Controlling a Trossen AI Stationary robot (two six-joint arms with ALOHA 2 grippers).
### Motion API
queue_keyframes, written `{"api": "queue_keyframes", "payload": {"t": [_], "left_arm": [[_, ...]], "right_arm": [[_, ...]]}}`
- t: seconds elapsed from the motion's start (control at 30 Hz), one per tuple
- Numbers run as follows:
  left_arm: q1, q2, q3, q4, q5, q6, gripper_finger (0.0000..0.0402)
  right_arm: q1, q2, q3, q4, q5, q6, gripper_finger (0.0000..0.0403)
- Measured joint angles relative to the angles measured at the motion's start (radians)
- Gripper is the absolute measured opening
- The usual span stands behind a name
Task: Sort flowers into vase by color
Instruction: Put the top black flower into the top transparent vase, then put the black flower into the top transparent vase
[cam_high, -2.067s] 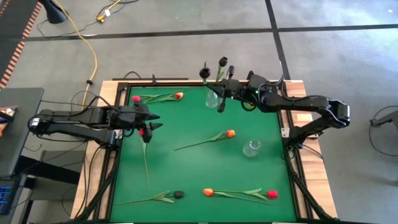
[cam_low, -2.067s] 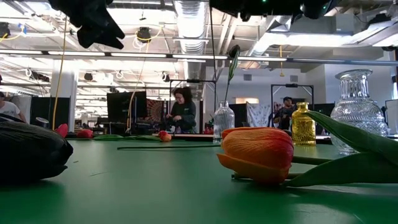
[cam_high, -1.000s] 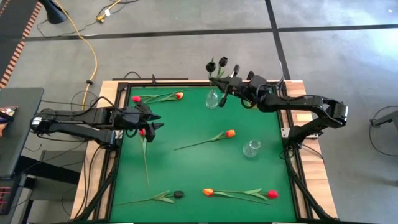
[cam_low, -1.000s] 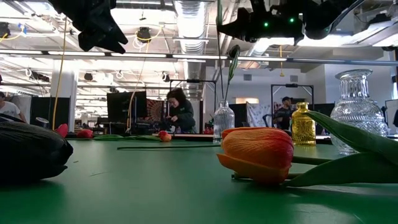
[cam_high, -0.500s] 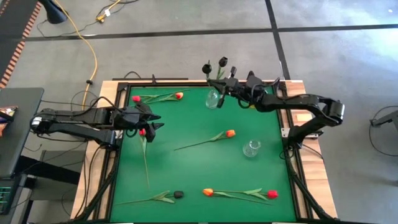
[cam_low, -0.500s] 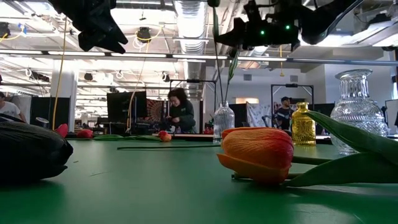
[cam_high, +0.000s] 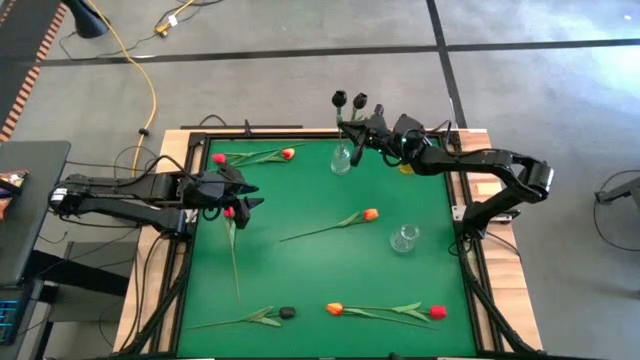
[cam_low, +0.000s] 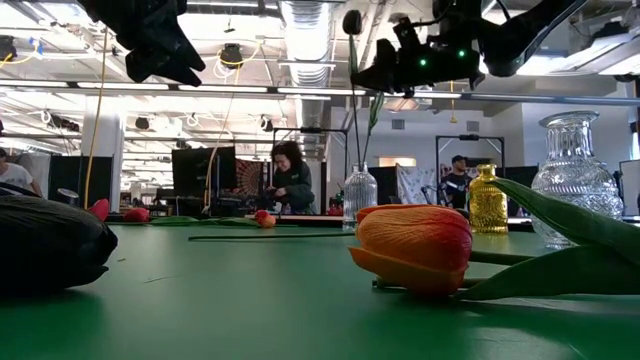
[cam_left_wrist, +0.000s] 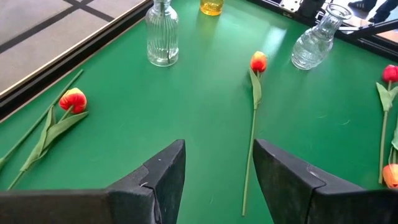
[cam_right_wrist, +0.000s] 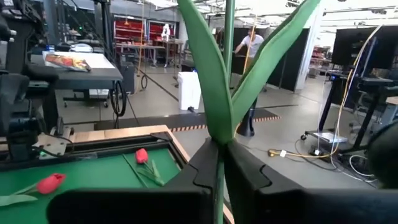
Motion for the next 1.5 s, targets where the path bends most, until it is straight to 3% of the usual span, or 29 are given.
{"api": "queue_keyframes", "payload": {"t": [0.43, 0.87, 1.13, 1.5], "left_arm": [[0.000, 0.000, 0.000, 0.000, 0.000, -0.001, 0.0177], [0.000, 0.000, 0.000, -0.002, 0.000, -0.009, 0.0177], [0.000, 0.000, 0.000, -0.001, 0.013, -0.008, 0.0177], [0.000, 0.000, 0.000, 0.003, 0.044, 0.029, 0.0177]], "right_arm": [[0.000, -0.001, 0.000, -0.035, -0.002, -0.009, 0.0118], [-0.006, -0.100, 0.000, -0.384, -0.002, -0.071, 0.0223], [0.019, -0.214, 0.000, -0.516, -0.003, -0.071, 0.0229], [0.145, -0.313, 0.000, -0.664, -0.003, -0.071, 0.0228]]}}
